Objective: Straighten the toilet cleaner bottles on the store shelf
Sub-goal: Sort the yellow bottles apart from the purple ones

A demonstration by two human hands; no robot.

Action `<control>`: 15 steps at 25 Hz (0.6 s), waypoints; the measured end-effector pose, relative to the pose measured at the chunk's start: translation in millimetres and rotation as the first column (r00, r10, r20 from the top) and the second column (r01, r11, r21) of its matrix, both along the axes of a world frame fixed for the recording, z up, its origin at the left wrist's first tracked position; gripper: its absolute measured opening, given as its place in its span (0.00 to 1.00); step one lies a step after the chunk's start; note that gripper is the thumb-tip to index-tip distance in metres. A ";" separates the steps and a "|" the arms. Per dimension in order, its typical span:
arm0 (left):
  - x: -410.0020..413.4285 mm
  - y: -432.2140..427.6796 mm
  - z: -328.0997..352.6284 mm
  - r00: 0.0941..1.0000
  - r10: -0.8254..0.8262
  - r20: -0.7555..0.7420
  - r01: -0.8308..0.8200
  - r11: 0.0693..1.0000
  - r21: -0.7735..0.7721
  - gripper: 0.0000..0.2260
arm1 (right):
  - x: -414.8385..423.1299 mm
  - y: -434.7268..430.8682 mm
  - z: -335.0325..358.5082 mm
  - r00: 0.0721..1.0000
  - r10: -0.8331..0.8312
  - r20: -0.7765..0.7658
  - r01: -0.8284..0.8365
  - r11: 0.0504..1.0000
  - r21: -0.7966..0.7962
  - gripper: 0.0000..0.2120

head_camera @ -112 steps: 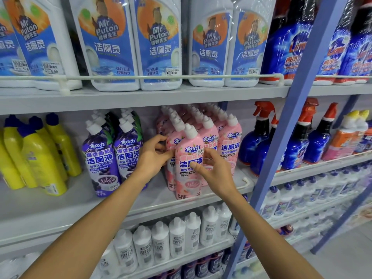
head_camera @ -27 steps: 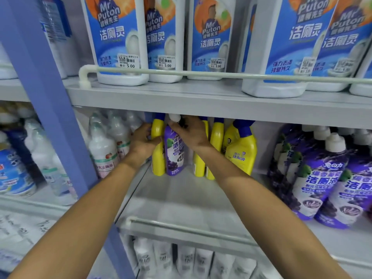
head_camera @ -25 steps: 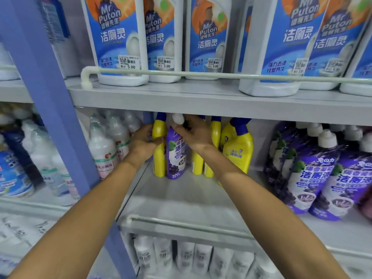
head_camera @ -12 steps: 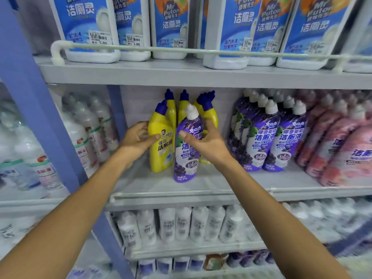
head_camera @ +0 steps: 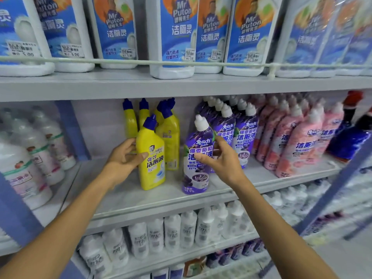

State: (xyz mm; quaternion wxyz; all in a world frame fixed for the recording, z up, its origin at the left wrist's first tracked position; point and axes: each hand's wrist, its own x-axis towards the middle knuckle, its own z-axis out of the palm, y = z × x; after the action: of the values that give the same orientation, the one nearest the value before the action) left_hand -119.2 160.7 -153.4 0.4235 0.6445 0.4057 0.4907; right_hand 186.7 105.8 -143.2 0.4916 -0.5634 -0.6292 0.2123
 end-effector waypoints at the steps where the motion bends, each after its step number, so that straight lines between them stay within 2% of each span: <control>1: 6.4 1.4 -0.4 1.000 -0.028 0.002 0.028 1.000 0.005 0.15 | 18.0 -4.7 -0.6 0.999 -0.046 0.023 0.046 0.999 0.010 0.33; 3: 19.4 1.9 -0.3 0.999 -0.050 0.015 0.050 0.999 0.009 0.14 | 47.2 -11.3 1.7 0.991 -0.122 0.054 0.122 0.993 0.003 0.33; 5: 28.2 1.5 -0.3 0.998 -0.057 0.029 0.057 0.998 0.009 0.11 | 62.8 -16.2 7.6 0.984 -0.167 0.067 0.166 0.986 0.012 0.28; 9: 28.8 1.8 1.1 0.997 -0.070 0.017 0.070 0.998 -0.005 0.13 | 67.1 -9.6 7.1 0.967 -0.241 0.081 0.238 0.970 0.046 0.39; 15: 25.6 -2.2 6.3 0.995 -0.098 0.020 0.099 0.995 -0.024 0.14 | 61.4 -3.1 10.3 0.965 -0.253 0.069 0.252 0.967 0.018 0.41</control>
State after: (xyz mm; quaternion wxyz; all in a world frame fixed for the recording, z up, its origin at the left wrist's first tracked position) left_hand -93.7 158.5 -147.2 0.4589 0.6538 0.3753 0.4703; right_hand 248.1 102.6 -132.9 0.4946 -0.6439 -0.5702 0.1250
